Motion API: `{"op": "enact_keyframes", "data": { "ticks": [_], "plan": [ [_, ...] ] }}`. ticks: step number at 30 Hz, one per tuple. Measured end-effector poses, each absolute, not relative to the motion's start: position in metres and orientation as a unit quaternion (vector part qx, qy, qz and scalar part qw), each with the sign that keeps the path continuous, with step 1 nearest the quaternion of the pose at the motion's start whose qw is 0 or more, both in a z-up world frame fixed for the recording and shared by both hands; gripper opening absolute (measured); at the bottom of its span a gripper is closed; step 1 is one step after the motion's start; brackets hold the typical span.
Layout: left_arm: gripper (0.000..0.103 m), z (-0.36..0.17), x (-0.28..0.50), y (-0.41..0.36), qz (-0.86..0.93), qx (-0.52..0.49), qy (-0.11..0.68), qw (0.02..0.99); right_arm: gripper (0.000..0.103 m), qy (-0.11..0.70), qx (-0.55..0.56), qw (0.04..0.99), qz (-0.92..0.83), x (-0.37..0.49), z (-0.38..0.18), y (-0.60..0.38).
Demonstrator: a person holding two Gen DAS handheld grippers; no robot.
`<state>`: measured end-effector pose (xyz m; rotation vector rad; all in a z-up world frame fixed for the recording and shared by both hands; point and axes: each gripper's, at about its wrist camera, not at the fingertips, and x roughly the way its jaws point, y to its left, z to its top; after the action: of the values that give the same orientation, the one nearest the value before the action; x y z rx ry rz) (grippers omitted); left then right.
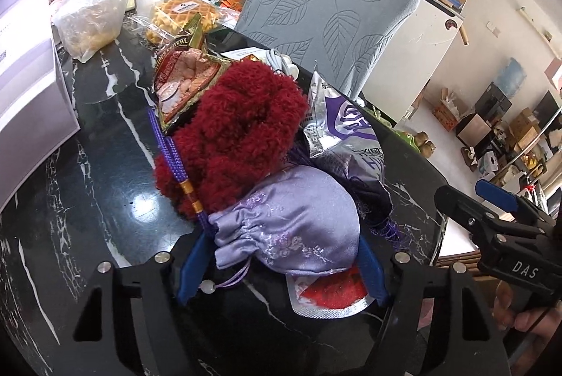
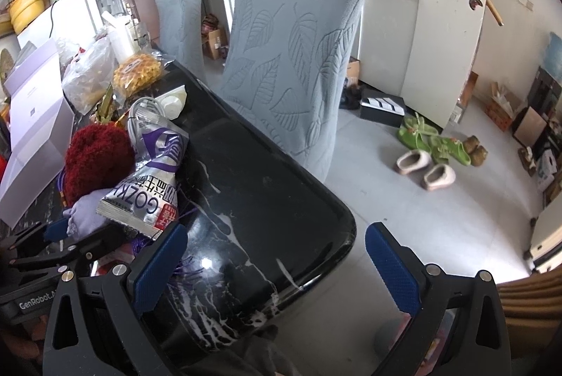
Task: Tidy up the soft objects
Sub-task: 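Grasp the lavender drawstring pouch with the left tool and lift it, then close the right tool on the long pink snack packet while the left tool holds the pouch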
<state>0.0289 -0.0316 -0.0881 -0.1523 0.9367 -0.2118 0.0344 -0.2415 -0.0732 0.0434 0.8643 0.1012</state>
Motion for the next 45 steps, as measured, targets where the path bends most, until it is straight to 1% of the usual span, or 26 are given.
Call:
{"op": "enact_keyframes", "data": {
  "ticks": [8, 18, 32, 38, 42, 45],
  "plan": [
    [0.073, -0.07, 0.015, -0.017, -0.103, -0.086, 0.432, 0.892, 0.103, 0.417, 0.022, 0.907, 0.058, 0.034, -0.071, -0.237],
    [0.073, -0.033, -0.016, 0.022, -0.046, -0.082, 0.379, 0.921, 0.103, 0.412, 0.01, 0.907, 0.087, 0.036, -0.068, -0.214],
    [0.073, -0.029, -0.045, 0.074, 0.019, -0.114, 0.367, 0.923, 0.103, 0.401, -0.016, 0.903, 0.154, 0.028, -0.061, -0.16],
    [0.073, -0.037, -0.052, 0.088, 0.032, -0.127, 0.373, 0.919, 0.103, 0.427, -0.003, 0.889, 0.162, 0.021, -0.071, -0.15],
    [0.073, -0.043, -0.056, 0.093, 0.031, -0.134, 0.379, 0.915, 0.097, 0.452, 0.013, 0.874, 0.179, 0.014, -0.081, -0.147],
    [0.073, -0.045, -0.057, 0.094, 0.03, -0.134, 0.382, 0.914, 0.097, 0.449, 0.002, 0.876, 0.178, 0.012, -0.083, -0.139]
  ]
}}
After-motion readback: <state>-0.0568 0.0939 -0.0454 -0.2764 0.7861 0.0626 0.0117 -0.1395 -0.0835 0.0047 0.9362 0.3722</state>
